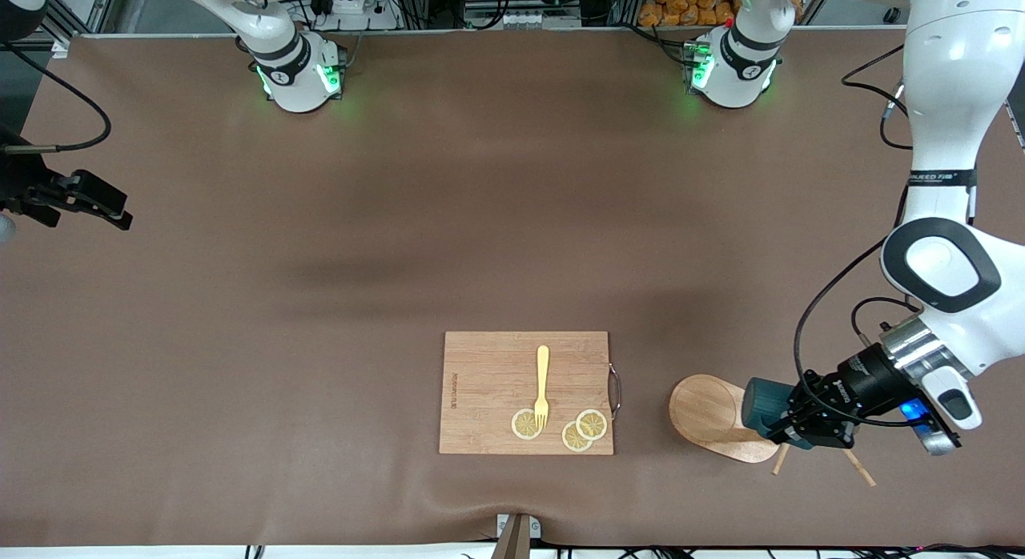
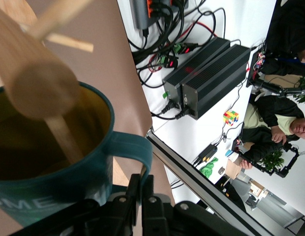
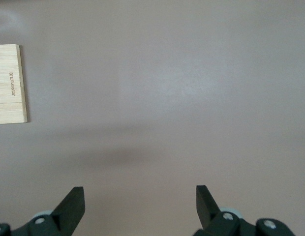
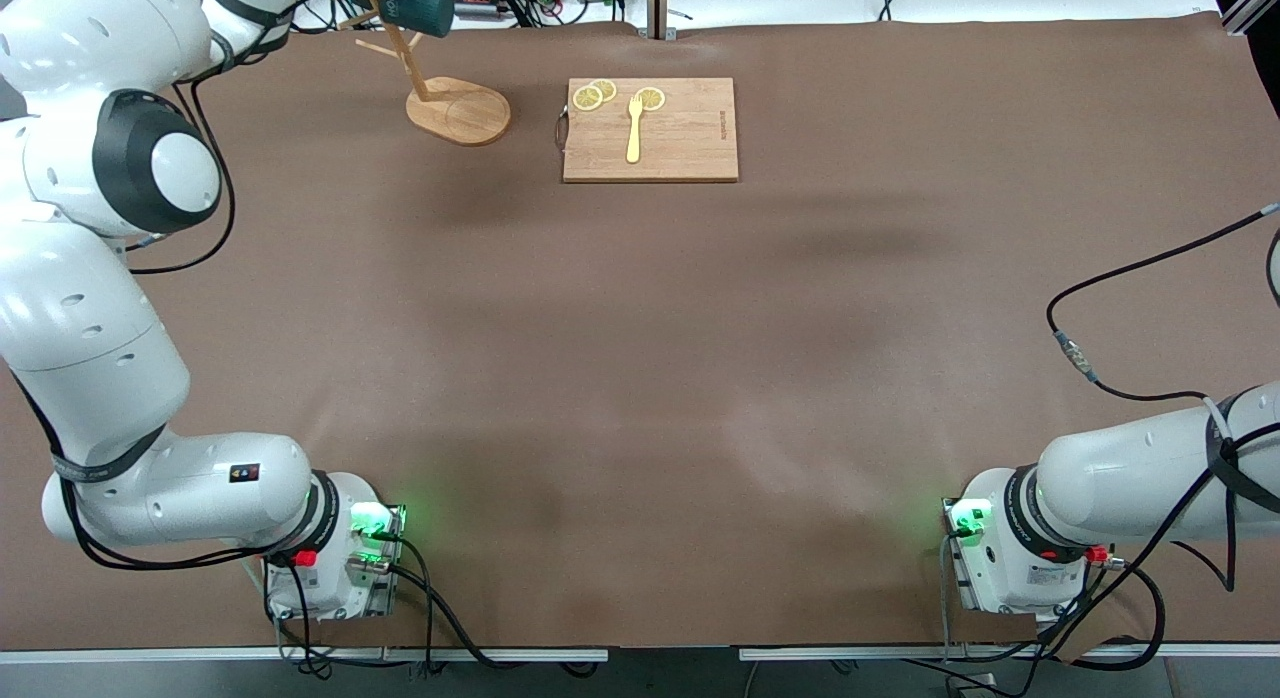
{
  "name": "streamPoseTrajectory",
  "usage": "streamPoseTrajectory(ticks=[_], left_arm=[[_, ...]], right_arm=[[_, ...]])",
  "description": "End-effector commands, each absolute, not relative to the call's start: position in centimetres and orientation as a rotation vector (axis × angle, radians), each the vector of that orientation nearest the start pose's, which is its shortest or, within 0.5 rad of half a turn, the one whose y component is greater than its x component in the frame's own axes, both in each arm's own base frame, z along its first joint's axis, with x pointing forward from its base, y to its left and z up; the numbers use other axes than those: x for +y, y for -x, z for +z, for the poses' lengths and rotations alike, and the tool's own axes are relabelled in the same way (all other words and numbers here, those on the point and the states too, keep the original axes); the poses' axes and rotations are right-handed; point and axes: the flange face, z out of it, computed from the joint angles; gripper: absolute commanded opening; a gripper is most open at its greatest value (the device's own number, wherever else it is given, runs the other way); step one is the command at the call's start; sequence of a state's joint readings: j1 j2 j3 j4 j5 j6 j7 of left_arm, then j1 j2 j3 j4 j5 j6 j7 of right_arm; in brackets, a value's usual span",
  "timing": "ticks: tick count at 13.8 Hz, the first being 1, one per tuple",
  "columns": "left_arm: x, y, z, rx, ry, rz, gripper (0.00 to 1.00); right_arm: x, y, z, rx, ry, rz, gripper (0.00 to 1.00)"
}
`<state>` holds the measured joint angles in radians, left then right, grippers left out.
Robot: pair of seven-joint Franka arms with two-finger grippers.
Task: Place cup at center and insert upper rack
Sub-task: 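Hang the mug on a stand peg with the left gripper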
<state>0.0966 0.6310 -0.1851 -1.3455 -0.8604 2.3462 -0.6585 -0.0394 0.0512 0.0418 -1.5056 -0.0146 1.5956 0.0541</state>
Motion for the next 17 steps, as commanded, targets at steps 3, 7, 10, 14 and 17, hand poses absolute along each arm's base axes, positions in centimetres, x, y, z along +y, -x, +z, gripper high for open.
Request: streamPoseTrajectory(ticks=[3, 7, 10, 14, 17], left_arm=[[-3.8, -75.6, 40.9, 1.207, -1.885, 0.008, 0.00], [-2.6, -75.5, 40.9, 1.213, -1.880, -0.015, 0.00], [-2.4, -75.5, 41.0, 1.217, -1.877, -0.018, 0.82], [-2.3, -75.3, 42.2, 1.201, -1.900, 0.009, 1.00], [-2.2, -75.3, 42.8, 1.199, -1.898, 0.019, 1.00]], right_arm=[[-0.2, -56.8, 63.6, 0.100, 3.162, -0.067, 1.00], [-0.3, -56.8, 63.5, 0.100, 3.164, -0.065, 1.00], [-0.4, -56.8, 63.5, 0.102, 3.164, -0.064, 1.00], [-0.3, -56.8, 63.5, 0.102, 3.162, -0.062, 1.00], [-0.3, -56.8, 63.5, 0.102, 3.162, -0.062, 1.00]])
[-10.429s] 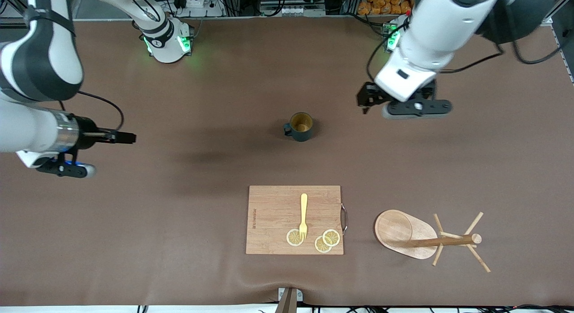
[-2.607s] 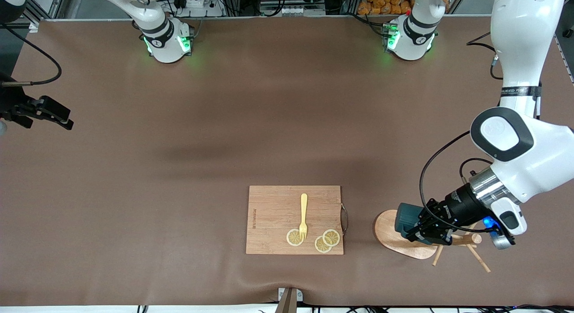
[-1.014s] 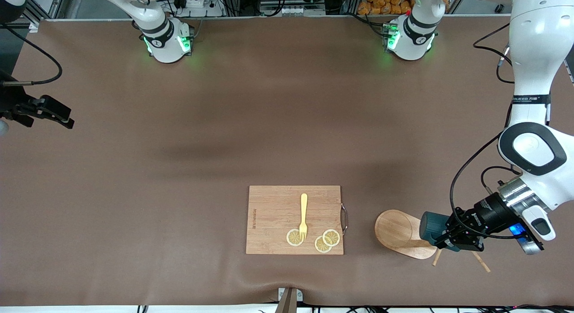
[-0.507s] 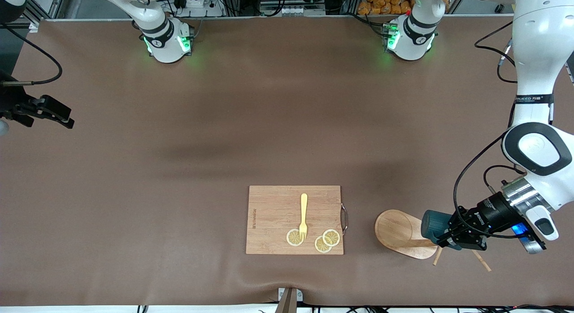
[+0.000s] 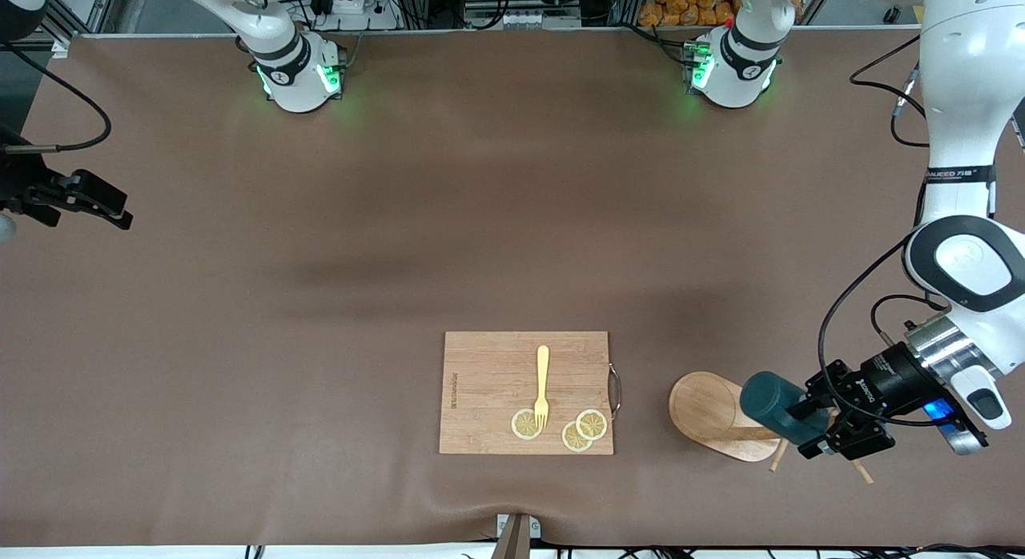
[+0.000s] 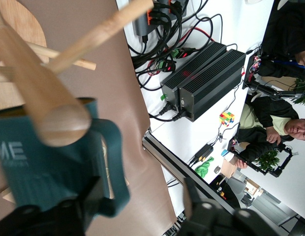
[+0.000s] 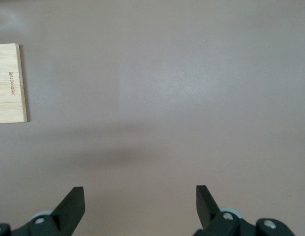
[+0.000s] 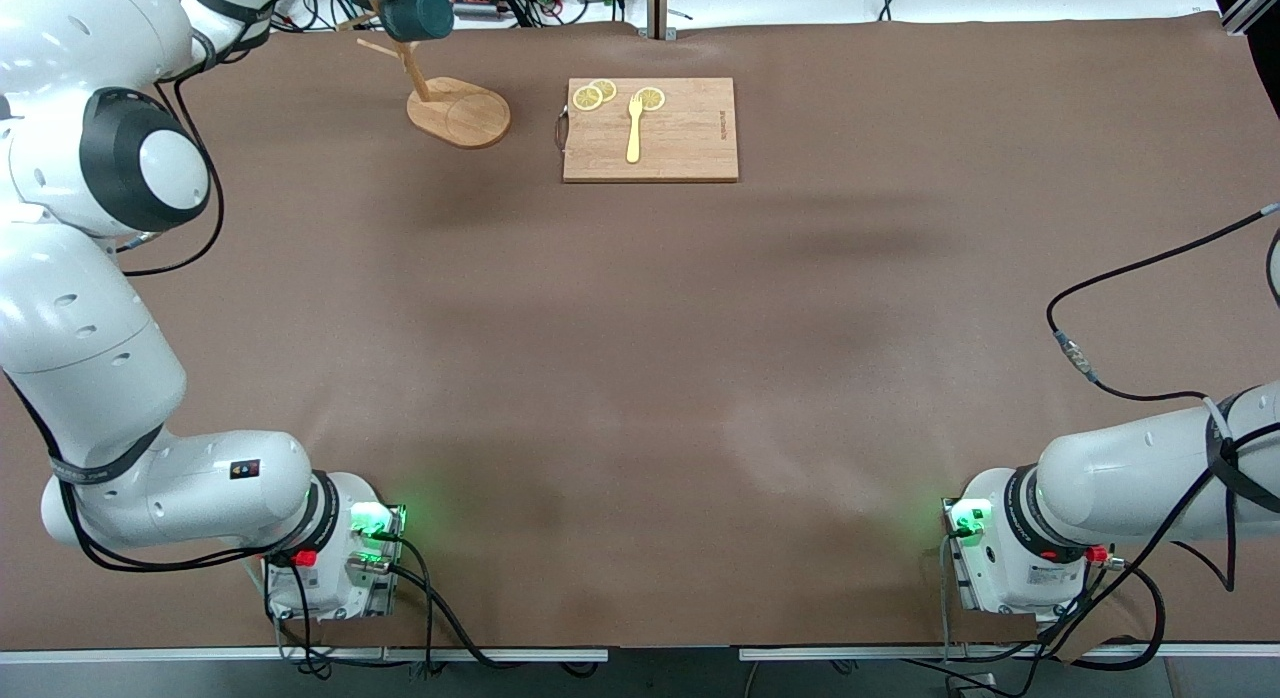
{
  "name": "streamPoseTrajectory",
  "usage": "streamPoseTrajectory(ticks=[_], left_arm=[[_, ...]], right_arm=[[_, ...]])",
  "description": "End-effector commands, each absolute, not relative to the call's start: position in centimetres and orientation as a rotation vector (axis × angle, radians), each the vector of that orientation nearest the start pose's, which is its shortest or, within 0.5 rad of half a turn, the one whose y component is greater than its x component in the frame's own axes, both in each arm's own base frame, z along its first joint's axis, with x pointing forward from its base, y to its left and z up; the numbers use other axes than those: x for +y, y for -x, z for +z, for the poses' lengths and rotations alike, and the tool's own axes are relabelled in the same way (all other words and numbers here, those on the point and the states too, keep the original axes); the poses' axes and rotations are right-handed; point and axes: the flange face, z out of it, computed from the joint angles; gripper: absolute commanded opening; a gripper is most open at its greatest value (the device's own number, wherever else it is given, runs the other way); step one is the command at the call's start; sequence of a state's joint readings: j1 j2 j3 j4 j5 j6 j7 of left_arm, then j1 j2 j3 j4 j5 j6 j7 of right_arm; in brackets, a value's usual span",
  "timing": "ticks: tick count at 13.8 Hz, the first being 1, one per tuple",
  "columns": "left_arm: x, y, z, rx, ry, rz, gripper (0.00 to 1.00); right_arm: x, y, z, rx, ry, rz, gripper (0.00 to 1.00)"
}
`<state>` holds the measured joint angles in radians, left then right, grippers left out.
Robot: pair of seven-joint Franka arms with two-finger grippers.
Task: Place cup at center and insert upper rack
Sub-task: 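Hang the mug on a stand peg with the left gripper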
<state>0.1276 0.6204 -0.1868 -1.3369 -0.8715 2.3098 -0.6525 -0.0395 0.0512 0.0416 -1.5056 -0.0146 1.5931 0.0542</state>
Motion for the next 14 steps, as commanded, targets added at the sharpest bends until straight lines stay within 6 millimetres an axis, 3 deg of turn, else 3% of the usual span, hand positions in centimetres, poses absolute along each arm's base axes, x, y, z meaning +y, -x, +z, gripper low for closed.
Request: streamPoseTrajectory(ticks=[1, 8, 14], left_arm=[[-2.0, -75.2, 43.4, 1.195, -1.902, 0.029, 1.00], [-1.4, -73.1, 48.6, 1.091, -2.146, 0.085, 1.00], [-3.2, -68.8, 55.0, 0.908, -2.580, 0.167, 1.00]], right_arm=[[-0.3, -56.8, 63.5, 0.102, 3.162, -0.062, 1.00], [-0.5, -56.8, 63.5, 0.107, 3.162, -0.062, 1.00], [-0.5, -56.8, 63.5, 0.107, 3.162, -0.059, 1.00]])
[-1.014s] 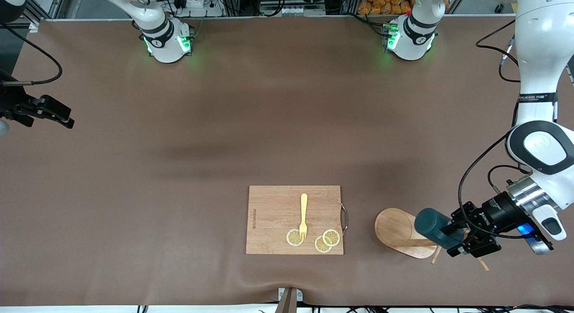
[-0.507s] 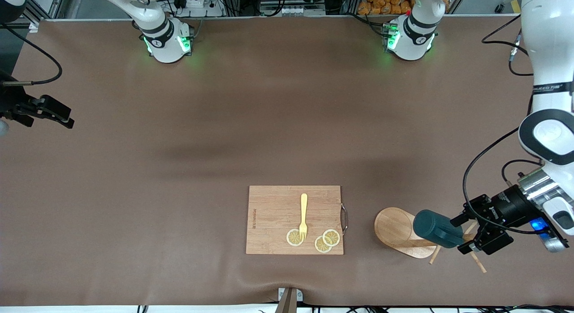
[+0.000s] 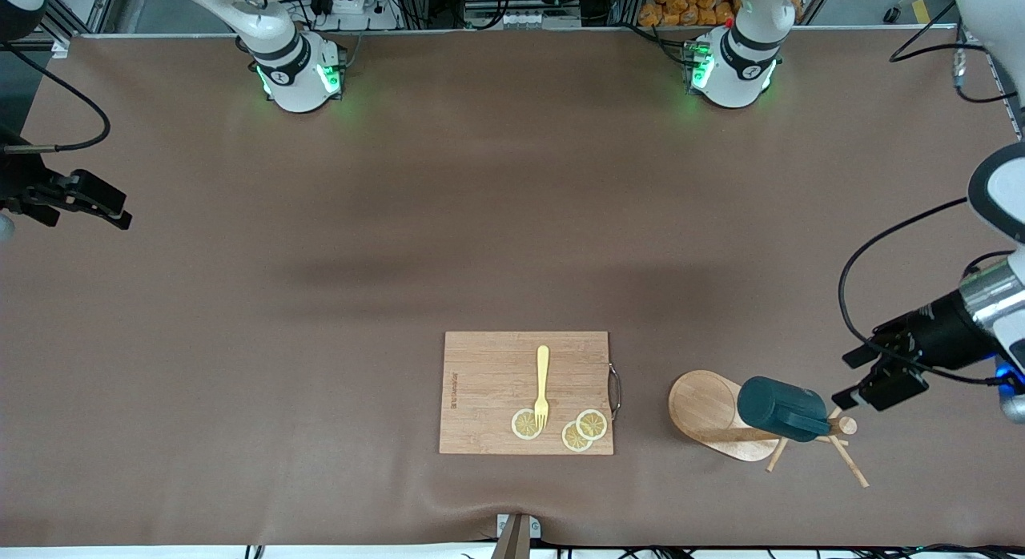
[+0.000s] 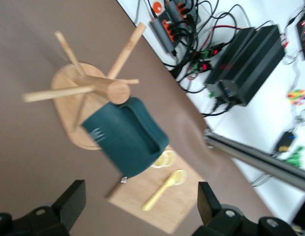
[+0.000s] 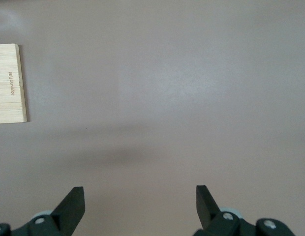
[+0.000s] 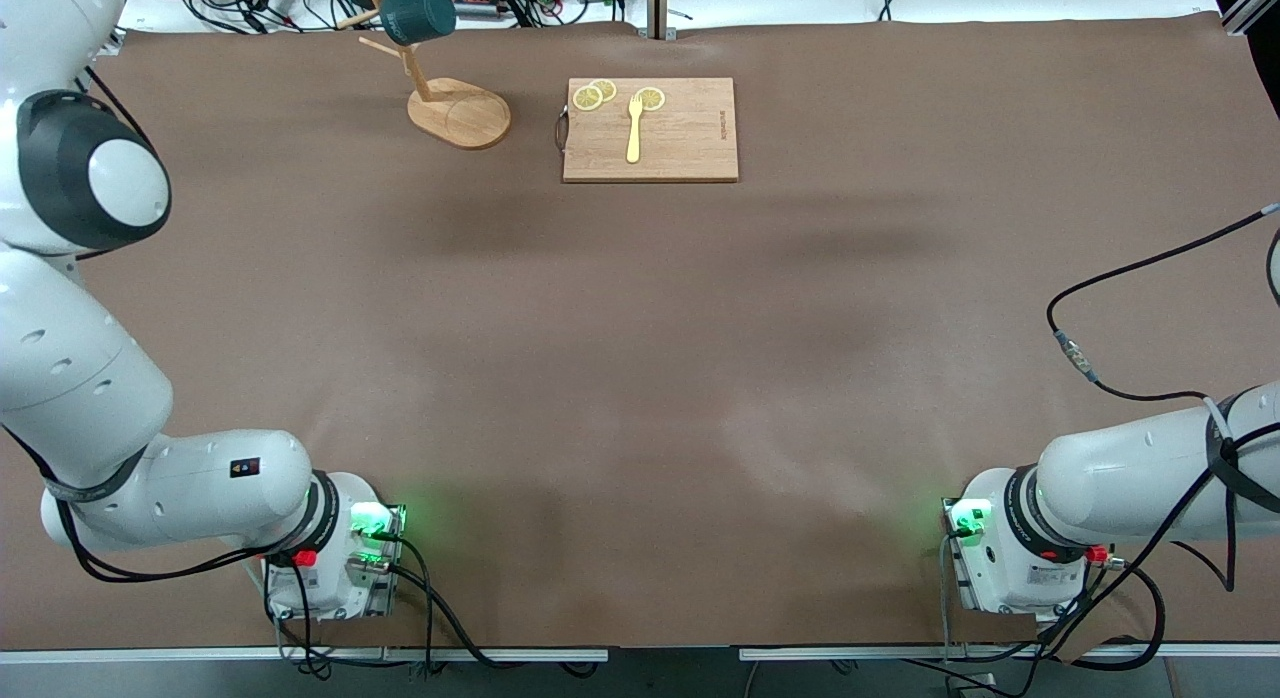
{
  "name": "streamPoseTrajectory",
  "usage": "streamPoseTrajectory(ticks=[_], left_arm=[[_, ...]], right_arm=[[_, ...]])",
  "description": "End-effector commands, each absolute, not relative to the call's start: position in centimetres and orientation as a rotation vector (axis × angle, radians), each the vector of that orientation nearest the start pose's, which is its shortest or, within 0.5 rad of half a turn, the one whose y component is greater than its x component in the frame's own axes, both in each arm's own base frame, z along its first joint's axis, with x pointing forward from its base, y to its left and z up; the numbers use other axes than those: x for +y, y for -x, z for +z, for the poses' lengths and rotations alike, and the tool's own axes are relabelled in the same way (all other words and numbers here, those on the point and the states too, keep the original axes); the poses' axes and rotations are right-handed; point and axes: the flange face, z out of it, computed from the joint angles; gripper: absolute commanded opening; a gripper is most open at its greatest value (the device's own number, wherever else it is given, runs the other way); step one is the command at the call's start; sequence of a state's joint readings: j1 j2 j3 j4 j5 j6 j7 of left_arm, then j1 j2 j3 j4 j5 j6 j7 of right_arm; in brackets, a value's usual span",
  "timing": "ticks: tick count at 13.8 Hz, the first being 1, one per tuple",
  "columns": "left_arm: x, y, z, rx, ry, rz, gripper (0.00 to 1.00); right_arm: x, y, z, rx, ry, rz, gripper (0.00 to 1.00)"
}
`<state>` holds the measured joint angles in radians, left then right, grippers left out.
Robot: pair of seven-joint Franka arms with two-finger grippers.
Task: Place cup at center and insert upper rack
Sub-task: 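Open the left gripper and withdraw it up from the stand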
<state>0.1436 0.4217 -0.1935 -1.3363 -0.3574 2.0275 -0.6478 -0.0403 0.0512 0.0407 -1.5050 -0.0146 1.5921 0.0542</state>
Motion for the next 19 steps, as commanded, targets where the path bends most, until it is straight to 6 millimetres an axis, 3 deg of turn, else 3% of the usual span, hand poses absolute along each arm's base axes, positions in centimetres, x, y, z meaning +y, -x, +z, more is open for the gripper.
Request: streamPoseTrajectory(ticks=[1, 4, 10, 14, 19], left_arm=[[-3.6, -67.8, 56.1, -1.085, 3.307, -0.198, 1.00], [-6.1, -64.5, 58.5, -0.702, 3.237, -0.169, 1.00], [-7.0, -56.8, 61.0, -0.224, 3.186, -0.114, 1.00], [-5.2, -54.6, 62.5, 0.032, 3.164, -0.031, 1.00], [-7.7, -53.0, 64.7, 0.143, 3.109, 0.029, 1.00]], right_arm=[[-0.5, -56.8, 63.5, 0.107, 3.162, -0.064, 1.00], [-0.5, -56.8, 63.5, 0.107, 3.162, -0.062, 1.00], [-1.2, -56.8, 63.4, 0.126, 3.161, -0.059, 1.00], [-1.2, -56.8, 63.5, 0.129, 3.158, -0.059, 1.00], [-1.2, -56.8, 63.5, 0.131, 3.159, -0.061, 1.00]])
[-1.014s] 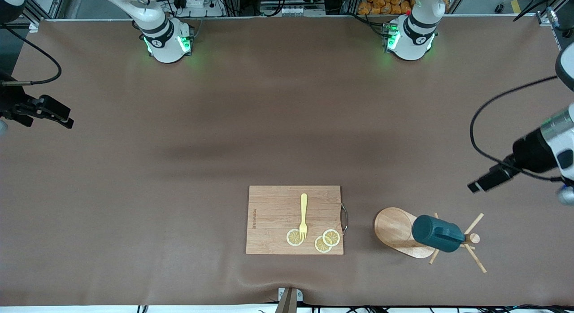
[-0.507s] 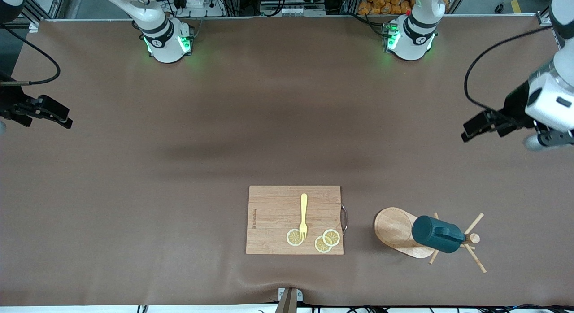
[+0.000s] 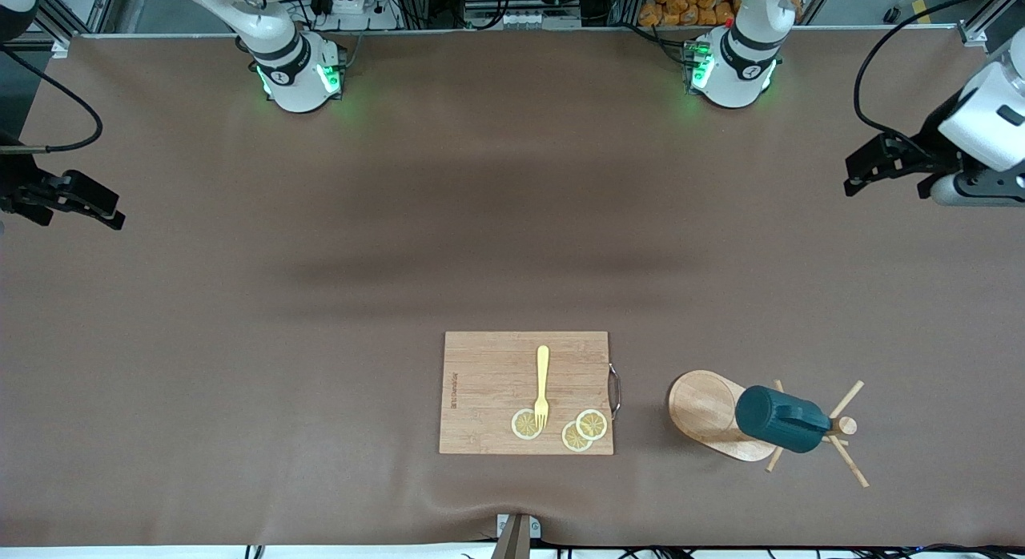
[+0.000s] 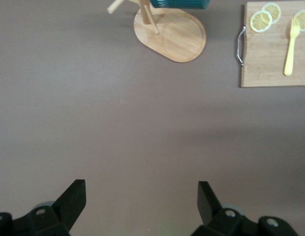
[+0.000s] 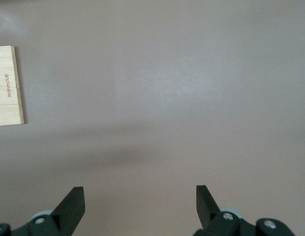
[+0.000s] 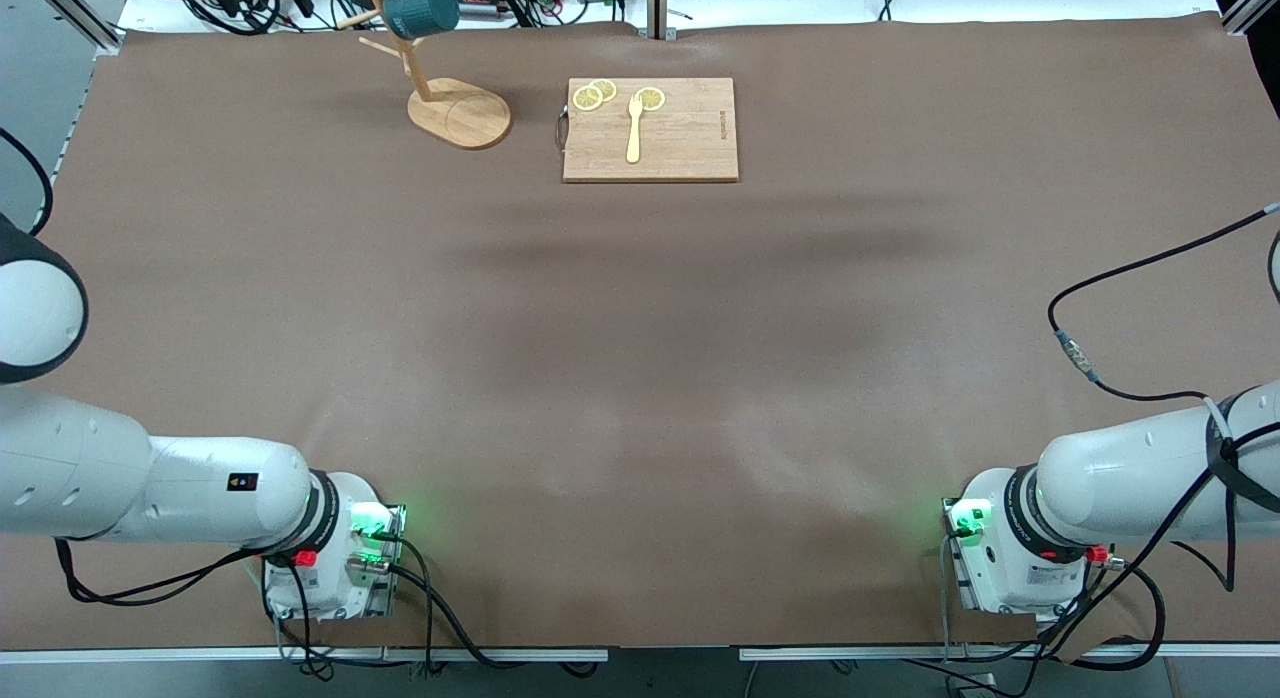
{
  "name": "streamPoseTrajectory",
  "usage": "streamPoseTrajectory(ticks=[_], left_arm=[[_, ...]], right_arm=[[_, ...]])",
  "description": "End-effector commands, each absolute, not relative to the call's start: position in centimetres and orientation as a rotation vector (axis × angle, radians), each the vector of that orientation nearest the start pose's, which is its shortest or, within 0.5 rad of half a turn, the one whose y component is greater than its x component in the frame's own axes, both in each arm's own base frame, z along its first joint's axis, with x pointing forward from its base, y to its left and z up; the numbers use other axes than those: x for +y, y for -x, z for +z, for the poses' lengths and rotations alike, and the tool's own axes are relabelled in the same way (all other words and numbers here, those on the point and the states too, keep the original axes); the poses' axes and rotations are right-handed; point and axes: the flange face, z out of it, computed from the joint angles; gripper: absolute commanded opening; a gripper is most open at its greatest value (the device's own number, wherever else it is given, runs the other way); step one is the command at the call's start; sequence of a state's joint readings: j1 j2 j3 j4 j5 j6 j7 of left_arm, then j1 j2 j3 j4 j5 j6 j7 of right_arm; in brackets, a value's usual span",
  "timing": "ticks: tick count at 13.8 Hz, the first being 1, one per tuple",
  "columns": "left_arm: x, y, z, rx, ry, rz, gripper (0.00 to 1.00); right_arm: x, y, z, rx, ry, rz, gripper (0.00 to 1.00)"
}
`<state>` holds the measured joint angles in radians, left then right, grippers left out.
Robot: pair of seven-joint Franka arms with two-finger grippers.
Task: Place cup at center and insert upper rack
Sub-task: 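Open the left gripper and withdraw it up from the stand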
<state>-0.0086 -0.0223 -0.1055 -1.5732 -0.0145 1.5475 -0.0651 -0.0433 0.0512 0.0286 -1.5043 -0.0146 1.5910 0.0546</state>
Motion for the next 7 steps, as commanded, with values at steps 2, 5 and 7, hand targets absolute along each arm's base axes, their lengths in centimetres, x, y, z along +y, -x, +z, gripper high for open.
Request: streamPoseTrajectory(ticks=[2, 5, 7], left_arm=[[-9.4, -53.2, 64.9, 0.173, 3.092, 0.023, 1.00], [-9.8, -54.0, 65.8, 0.164, 3.104, -0.012, 1.00], [-10.0, -54.0, 66.0, 0.172, 3.111, -0.013, 1.00]], right_arm=[[-1.2, -56.8, 63.5, 0.131, 3.154, -0.061, 1.00], [-1.2, -56.8, 63.5, 0.131, 3.151, -0.061, 1.00], [-1.1, -56.8, 63.5, 0.128, 3.151, -0.061, 1.00]])
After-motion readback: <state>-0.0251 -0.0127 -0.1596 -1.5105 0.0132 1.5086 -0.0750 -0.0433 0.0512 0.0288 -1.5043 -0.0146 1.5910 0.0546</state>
